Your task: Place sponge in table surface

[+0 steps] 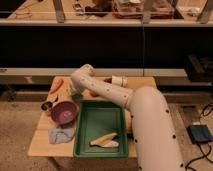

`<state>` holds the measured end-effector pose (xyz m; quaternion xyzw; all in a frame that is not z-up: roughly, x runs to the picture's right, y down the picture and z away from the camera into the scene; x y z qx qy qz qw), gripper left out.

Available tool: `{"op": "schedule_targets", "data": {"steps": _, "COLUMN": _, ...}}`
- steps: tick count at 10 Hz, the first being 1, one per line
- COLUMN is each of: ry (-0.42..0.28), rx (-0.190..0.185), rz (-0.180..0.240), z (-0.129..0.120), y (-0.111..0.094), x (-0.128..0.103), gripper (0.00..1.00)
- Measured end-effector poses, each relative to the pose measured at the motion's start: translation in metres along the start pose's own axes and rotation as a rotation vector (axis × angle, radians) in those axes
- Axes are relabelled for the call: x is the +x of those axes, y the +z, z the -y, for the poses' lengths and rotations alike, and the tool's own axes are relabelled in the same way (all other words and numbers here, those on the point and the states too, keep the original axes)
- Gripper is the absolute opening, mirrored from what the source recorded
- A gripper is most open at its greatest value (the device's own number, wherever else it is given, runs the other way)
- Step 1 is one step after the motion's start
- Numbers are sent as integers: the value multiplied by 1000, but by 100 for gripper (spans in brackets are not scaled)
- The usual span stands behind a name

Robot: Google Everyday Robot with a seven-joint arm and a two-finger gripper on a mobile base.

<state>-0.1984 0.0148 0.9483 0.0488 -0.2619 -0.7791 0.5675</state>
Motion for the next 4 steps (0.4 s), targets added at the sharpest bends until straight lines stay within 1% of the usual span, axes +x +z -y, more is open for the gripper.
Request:
{"op": "schedule_targets", "data": {"steps": 1, "ry": 1, "rx": 0, "rz": -2, "z": 0, "y": 1, "x": 0, "gripper": 80}}
{"op": "schedule_targets", "data": {"steps": 2, "ry": 8, "rx": 10, "rz": -7, "z": 1, "y": 2, "x": 0, "gripper": 80}}
{"op": "schedule_targets", "data": {"steps": 3, "ry": 29, "rx": 31, "rz": -10, "z": -2, "y": 0, "x": 1, "gripper": 80}}
{"op": "schedule_targets", "data": {"steps": 4, "ry": 34, "rx": 34, "rz": -11, "z": -4, "y": 0, "x": 1, "gripper": 80}}
